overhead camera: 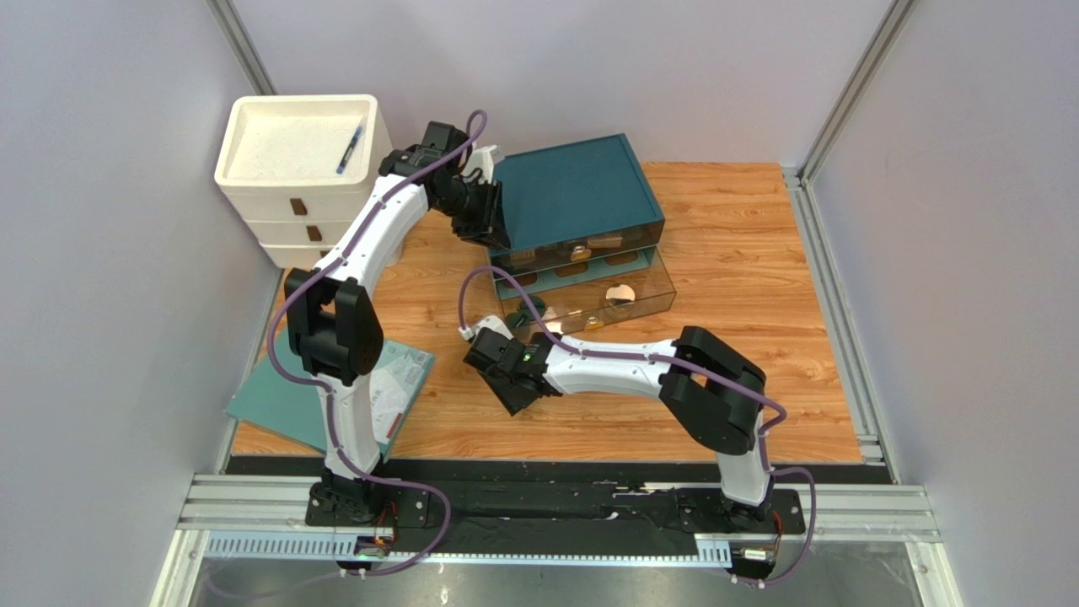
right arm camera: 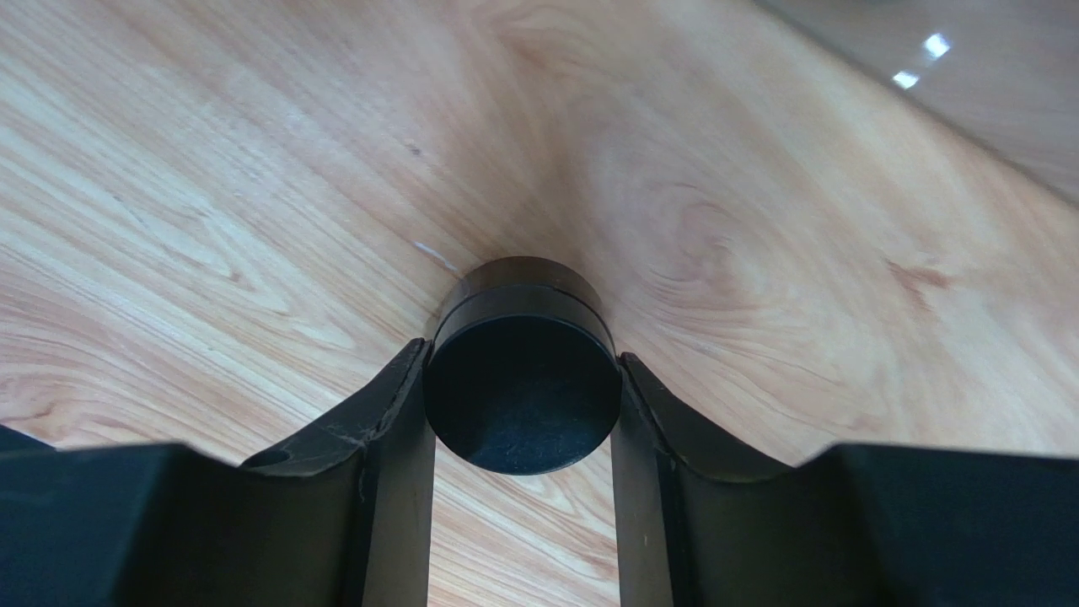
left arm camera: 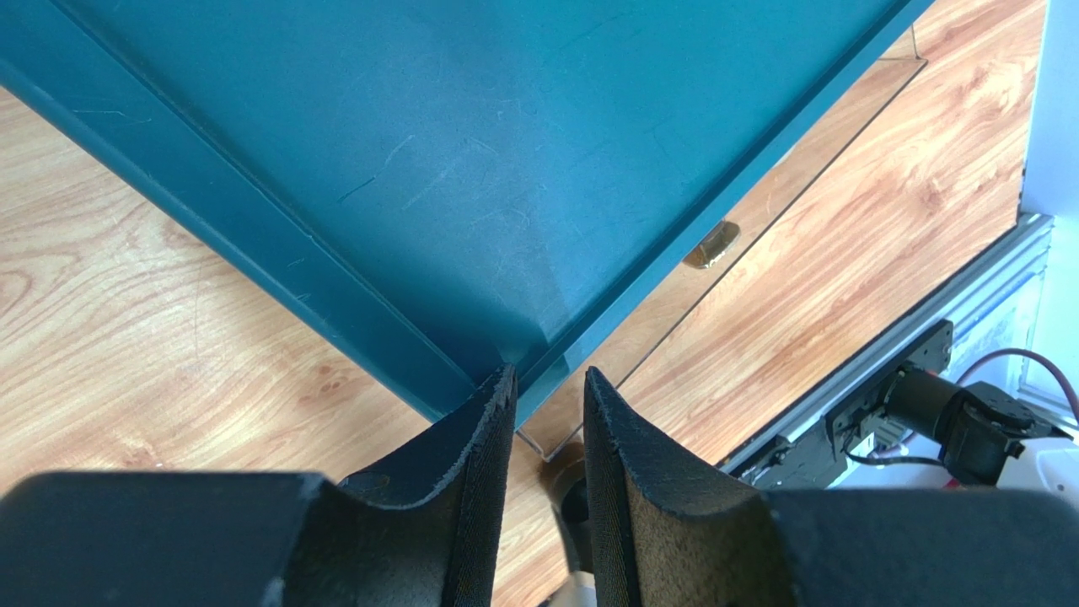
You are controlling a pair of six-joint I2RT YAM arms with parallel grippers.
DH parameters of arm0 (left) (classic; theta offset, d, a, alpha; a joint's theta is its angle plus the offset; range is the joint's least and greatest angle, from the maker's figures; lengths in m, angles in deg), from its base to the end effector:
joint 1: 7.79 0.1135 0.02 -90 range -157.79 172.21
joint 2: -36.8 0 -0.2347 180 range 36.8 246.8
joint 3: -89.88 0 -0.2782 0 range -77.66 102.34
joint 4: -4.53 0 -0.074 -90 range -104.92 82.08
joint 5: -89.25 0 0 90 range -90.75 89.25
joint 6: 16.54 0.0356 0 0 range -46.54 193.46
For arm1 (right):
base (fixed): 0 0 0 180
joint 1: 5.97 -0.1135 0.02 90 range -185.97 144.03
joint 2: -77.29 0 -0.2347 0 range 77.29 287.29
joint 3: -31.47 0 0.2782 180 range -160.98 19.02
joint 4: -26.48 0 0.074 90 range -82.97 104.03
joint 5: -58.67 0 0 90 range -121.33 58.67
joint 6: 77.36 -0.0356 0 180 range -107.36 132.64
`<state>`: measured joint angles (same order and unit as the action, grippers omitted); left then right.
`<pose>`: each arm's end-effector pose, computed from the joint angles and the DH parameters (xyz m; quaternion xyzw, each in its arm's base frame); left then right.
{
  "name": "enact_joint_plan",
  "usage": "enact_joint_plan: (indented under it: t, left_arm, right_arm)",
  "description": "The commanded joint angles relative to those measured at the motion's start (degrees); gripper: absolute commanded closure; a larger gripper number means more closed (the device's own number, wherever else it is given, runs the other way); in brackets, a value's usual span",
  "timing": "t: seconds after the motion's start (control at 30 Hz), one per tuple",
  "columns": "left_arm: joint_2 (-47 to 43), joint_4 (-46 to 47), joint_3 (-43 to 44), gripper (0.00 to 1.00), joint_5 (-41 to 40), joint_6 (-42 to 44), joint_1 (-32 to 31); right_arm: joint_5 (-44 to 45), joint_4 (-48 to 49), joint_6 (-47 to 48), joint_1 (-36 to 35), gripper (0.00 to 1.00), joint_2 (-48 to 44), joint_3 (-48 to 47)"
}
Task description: Organize the makeup
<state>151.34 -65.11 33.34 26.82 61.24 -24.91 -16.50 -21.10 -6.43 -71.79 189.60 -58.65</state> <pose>0.4194 -0.1464 0.2781 0.1003 0.9362 -0.2852 0.1791 0.1739 0.3650 0.1238 -0.3665 0.9051 0.0238 0.2143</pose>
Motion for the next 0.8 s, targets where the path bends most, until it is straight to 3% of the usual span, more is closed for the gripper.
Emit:
enact_joint_plan:
  t: [0.0,0.27,0.5,0.6,0.63,0.73,0.77]
  left_arm:
    - [2.18,-12.68,-3.6,0.64,-7.18,3.26,0.87]
    - [2.88,-13.3,-2.02,0.64,-7.09,3.26,0.95]
    - [2.97,-13.48,-1.93,0.64,-6.83,3.26,0.87]
    - [2.97,-13.3,-1.93,0.64,-6.74,3.26,0.87]
    - [2.97,-13.47,-1.84,0.64,-6.74,3.26,0.87]
    - [2.97,-13.3,-1.84,0.64,-6.66,3.26,0.95]
    - [3.06,-13.39,-1.75,0.64,-6.65,3.26,0.87]
  right_arm:
    - [7.03,1.12,-0.18,0.25,1.0,-7.79,0.5]
    - [20.3,3.14,-2.02,3.68,1.0,-15.1,-0.2]
    - [20.06,0.69,-2.72,10.18,0.98,-11.07,-5.63]
    - [19.89,-1.77,-4.57,11.5,0.77,-7.99,-8.28]
    - [19.02,-2.39,-5.27,11.85,0.63,-6.77,-8.98]
    - [17.96,-4.58,-8.08,13.17,0.43,-4.83,-11.19]
    - [17.17,-4.94,-8.78,13.52,0.41,-3.95,-11.62]
